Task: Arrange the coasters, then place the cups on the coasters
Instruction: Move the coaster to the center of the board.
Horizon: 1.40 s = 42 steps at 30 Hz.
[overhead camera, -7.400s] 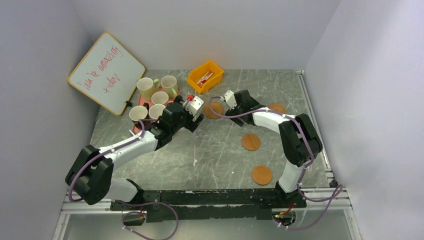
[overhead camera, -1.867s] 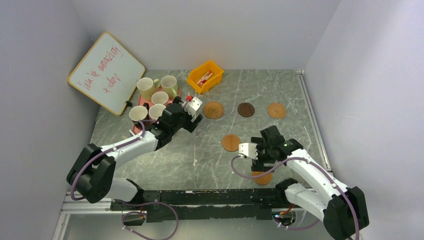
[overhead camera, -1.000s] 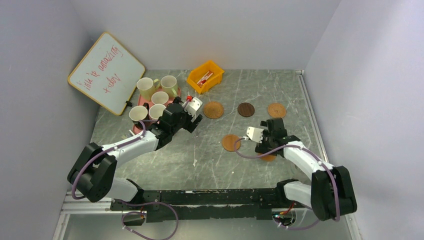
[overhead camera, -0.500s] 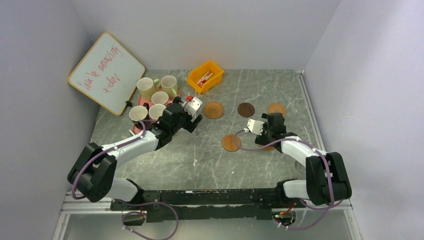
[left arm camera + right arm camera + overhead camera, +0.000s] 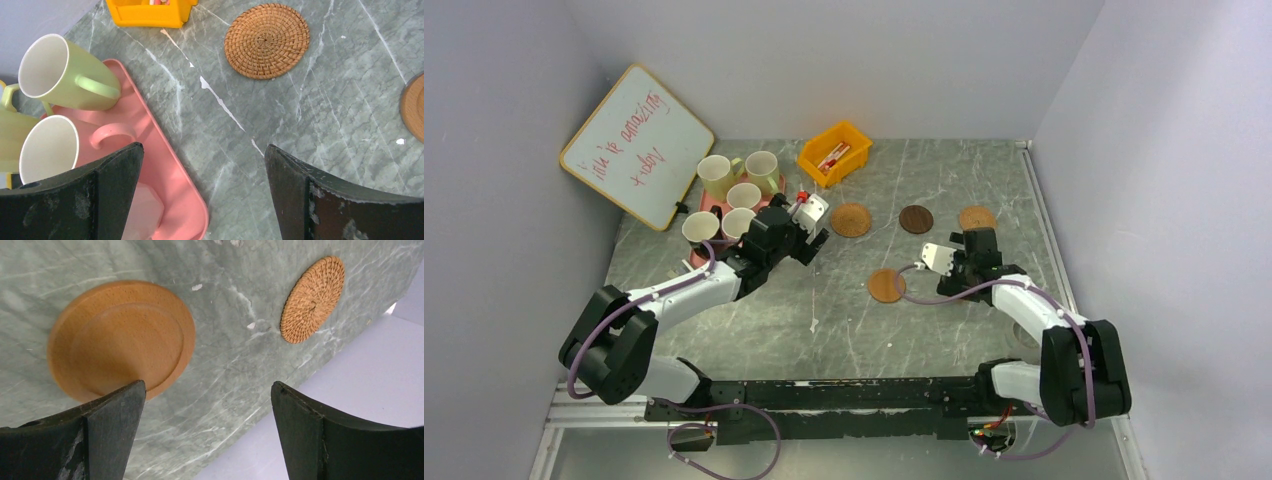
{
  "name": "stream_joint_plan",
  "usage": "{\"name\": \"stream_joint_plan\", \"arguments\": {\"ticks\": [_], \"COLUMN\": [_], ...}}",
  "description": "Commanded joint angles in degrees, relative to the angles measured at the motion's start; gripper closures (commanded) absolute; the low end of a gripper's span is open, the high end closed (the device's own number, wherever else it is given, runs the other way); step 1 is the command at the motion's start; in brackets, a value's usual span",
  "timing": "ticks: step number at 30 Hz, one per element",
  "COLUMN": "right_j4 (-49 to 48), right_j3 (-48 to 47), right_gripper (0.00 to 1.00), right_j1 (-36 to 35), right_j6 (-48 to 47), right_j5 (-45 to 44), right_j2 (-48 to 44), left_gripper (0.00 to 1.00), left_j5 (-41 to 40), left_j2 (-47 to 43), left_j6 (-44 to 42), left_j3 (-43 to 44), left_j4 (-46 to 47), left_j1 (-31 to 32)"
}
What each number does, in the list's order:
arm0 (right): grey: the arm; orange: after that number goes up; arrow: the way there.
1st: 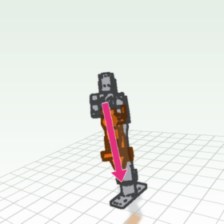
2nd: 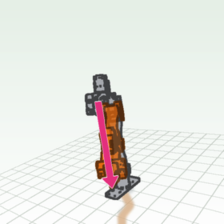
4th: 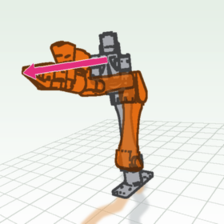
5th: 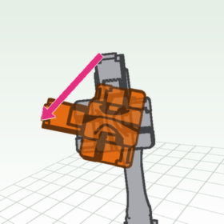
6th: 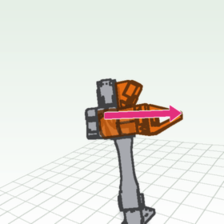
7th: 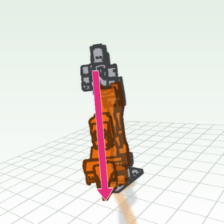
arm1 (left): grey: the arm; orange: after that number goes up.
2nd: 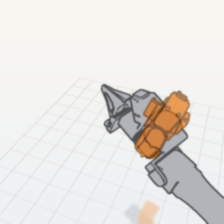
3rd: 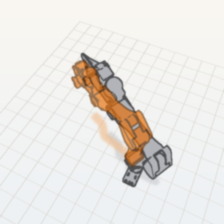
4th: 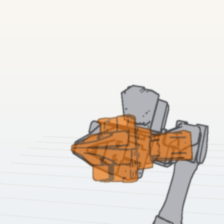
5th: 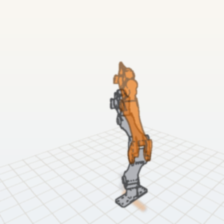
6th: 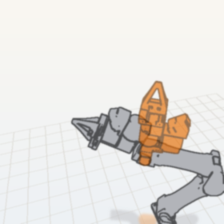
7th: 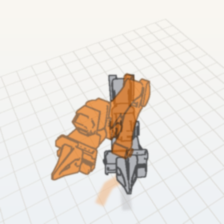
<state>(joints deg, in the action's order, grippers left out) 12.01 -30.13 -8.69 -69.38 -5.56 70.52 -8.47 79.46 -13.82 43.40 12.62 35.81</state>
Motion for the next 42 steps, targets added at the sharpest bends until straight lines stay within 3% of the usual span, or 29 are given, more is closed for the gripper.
{"name": "stream_joint_plan", "arguments": {"ticks": [1,8,18,27,37,42], "right_j4": [4.44,-8.27,-15.13,-17.71,-8.83,-9.11], "right_j3": [-4.94,-5.33,-9.70,-10.88,-10.74,-9.95], "right_gripper": [0.00,0.00,0.00,0.00,0.00,0.00], "right_j1": [0.17,0.15,-0.45,-1.51,-1.59,-1.51], "right_j6": [3.91,13.28,27.23,28.25,25.78,25.17], "right_j5": [6.56,5.73,3.30,-5.91,-1.77,-1.56], "right_j2": [-2.23,1.32,9.76,16.89,13.90,13.32], "left_gripper": [0.04,0.04,0.04,0.04,0.04,0.04], "left_j5": [-0.64,-0.50,-0.59,-0.17,-1.77,-2.67], "left_j2": [-0.61,-0.37,-0.03,-0.12,-0.10,1.28], "left_j6": [0.15,0.14,0.03,0.12,-0.61,-0.85], "left_j3": [1.07,1.15,1.16,1.07,0.92,1.09], "left_j4": [1.69,1.64,1.79,1.75,2.41,2.74], "left_j1": [-0.31,-0.30,-0.30,-0.30,-0.30,-0.59]}}
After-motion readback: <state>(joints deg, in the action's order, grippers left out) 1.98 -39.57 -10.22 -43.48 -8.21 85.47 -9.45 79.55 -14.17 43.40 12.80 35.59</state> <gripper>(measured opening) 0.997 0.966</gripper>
